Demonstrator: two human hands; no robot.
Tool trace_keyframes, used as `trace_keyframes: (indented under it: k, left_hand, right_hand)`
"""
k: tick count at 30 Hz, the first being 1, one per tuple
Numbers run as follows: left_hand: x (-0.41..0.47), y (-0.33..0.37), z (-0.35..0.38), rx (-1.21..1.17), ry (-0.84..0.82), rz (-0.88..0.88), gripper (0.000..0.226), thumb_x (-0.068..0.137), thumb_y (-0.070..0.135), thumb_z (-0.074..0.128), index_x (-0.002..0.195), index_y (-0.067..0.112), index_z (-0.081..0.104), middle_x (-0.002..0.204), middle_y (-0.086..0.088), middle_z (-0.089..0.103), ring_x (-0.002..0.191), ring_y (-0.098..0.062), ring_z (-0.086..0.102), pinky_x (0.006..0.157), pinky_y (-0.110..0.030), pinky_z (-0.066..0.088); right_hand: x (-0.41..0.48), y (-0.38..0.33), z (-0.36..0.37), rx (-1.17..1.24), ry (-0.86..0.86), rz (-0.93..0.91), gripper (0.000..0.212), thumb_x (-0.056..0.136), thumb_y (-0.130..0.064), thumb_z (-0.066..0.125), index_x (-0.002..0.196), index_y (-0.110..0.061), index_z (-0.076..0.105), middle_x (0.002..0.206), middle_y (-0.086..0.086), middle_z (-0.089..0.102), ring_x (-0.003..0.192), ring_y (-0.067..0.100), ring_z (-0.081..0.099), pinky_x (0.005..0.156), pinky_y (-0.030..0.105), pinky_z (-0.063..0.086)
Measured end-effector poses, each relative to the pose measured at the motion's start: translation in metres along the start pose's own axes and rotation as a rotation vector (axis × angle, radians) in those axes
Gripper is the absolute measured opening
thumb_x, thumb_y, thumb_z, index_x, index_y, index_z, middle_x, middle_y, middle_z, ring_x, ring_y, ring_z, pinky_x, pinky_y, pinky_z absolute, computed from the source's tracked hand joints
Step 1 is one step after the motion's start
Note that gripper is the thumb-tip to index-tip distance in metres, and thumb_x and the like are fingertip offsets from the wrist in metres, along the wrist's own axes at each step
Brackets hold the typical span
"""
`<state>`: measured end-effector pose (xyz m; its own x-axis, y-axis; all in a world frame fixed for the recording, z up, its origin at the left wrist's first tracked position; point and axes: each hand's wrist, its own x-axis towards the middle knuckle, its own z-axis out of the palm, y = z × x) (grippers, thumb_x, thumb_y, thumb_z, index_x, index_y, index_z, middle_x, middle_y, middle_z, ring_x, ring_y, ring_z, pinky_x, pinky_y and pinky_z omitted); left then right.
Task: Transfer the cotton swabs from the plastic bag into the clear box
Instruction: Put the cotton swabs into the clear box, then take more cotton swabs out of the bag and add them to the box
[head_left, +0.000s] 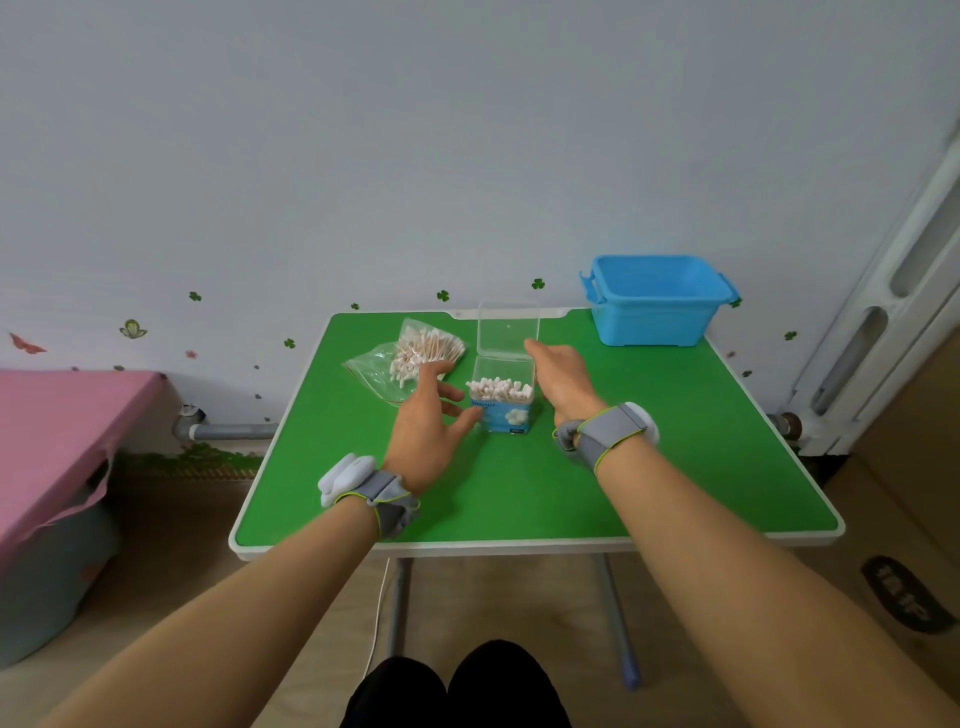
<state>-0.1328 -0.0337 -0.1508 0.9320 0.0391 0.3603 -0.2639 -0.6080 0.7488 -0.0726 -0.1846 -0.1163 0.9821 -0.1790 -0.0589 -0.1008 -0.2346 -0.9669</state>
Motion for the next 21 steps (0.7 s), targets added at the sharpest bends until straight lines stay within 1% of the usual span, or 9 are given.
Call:
trace_keyframes:
  k: [1, 3, 4, 6, 8, 9, 15, 19, 21]
  left_hand:
    - [-0.001, 0.001, -0.002, 0.005, 0.015, -0.003, 0.052, 0.085, 0.019, 0.068, 0.127, 0.010, 0.038, 0.100, -0.001, 0.059, 0.082, -0.013, 0.060, 0.072, -0.028, 0.048]
    - [-0.003, 0.002, -0.007, 0.009, 0.040, -0.012, 0.047, 0.087, 0.015, 0.065, 0.126, 0.009, 0.039, 0.099, -0.003, 0.059, 0.081, -0.014, 0.060, 0.070, -0.026, 0.046]
    - [-0.004, 0.003, -0.011, 0.007, 0.049, -0.021, 0.045, 0.088, 0.013, 0.064, 0.125, 0.009, 0.039, 0.099, -0.003, 0.060, 0.081, -0.016, 0.060, 0.070, -0.027, 0.046]
    - [-0.008, 0.005, -0.017, 0.008, 0.064, -0.036, 0.043, 0.088, 0.011, 0.062, 0.125, 0.008, 0.040, 0.099, -0.004, 0.060, 0.082, -0.018, 0.060, 0.070, -0.031, 0.048]
    - [-0.012, 0.007, -0.024, 0.012, 0.080, -0.044, 0.040, 0.089, 0.010, 0.060, 0.124, 0.008, 0.041, 0.098, -0.004, 0.060, 0.081, -0.019, 0.060, 0.069, -0.033, 0.050]
    - [-0.013, 0.008, -0.028, 0.013, 0.089, -0.047, 0.039, 0.089, 0.009, 0.060, 0.123, 0.008, 0.041, 0.097, -0.003, 0.060, 0.080, -0.018, 0.059, 0.068, -0.033, 0.050]
    - [-0.021, 0.007, -0.051, 0.013, 0.128, -0.073, 0.034, 0.090, 0.007, 0.056, 0.121, 0.008, 0.043, 0.092, -0.001, 0.059, 0.076, -0.018, 0.058, 0.068, -0.037, 0.053]
    - [-0.022, -0.002, -0.063, 0.020, 0.157, -0.110, 0.030, 0.090, 0.008, 0.055, 0.118, 0.008, 0.045, 0.091, -0.001, 0.060, 0.075, -0.018, 0.058, 0.069, -0.042, 0.056]
    - [-0.021, -0.009, -0.067, 0.029, 0.173, -0.129, 0.027, 0.090, 0.008, 0.055, 0.116, 0.008, 0.047, 0.091, -0.003, 0.061, 0.073, -0.018, 0.057, 0.069, -0.042, 0.055]
  right_hand:
    - [-0.003, -0.001, -0.001, 0.019, 0.047, -0.005, 0.045, 0.090, -0.025, 0.053, 0.052, -0.019, 0.029, 0.052, 0.001, 0.025, 0.052, 0.016, 0.021, 0.052, 0.030, 0.018]
    - [-0.009, -0.004, -0.002, 0.047, 0.162, -0.013, 0.039, 0.085, -0.019, 0.055, 0.057, -0.021, 0.027, 0.057, -0.001, 0.025, 0.051, 0.016, 0.019, 0.051, 0.029, 0.020]
    - [-0.013, -0.008, -0.003, 0.050, 0.218, -0.016, 0.031, 0.084, -0.016, 0.054, 0.061, -0.020, 0.032, 0.063, 0.002, 0.033, 0.053, 0.017, 0.026, 0.053, 0.028, 0.027]
    - [-0.025, -0.015, -0.001, 0.063, 0.280, -0.038, 0.006, 0.083, -0.012, 0.053, 0.078, -0.012, 0.048, 0.085, 0.008, 0.051, 0.070, 0.023, 0.046, 0.068, 0.033, 0.043]
    - [-0.032, -0.022, 0.002, 0.067, 0.310, -0.080, 0.013, 0.083, -0.009, 0.052, 0.096, -0.006, 0.056, 0.103, 0.011, 0.058, 0.092, 0.028, 0.055, 0.084, 0.041, 0.048]
    - [-0.036, -0.026, 0.004, 0.065, 0.310, -0.111, 0.015, 0.084, -0.008, 0.052, 0.098, -0.006, 0.056, 0.106, 0.012, 0.058, 0.098, 0.029, 0.055, 0.087, 0.043, 0.047]
    - [-0.062, -0.042, 0.032, 0.034, 0.246, -0.281, 0.007, 0.088, -0.009, 0.050, 0.091, -0.011, 0.056, 0.094, 0.003, 0.052, 0.098, 0.026, 0.053, 0.086, 0.040, 0.046]
    - [-0.070, -0.046, 0.056, -0.015, 0.161, -0.318, 0.007, 0.090, -0.009, 0.051, 0.089, -0.011, 0.057, 0.099, 0.010, 0.060, 0.098, 0.027, 0.055, 0.085, 0.039, 0.046]
    - [-0.072, -0.045, 0.069, -0.036, 0.123, -0.334, 0.007, 0.090, -0.009, 0.051, 0.087, -0.011, 0.057, 0.096, 0.009, 0.060, 0.097, 0.027, 0.055, 0.084, 0.037, 0.045]
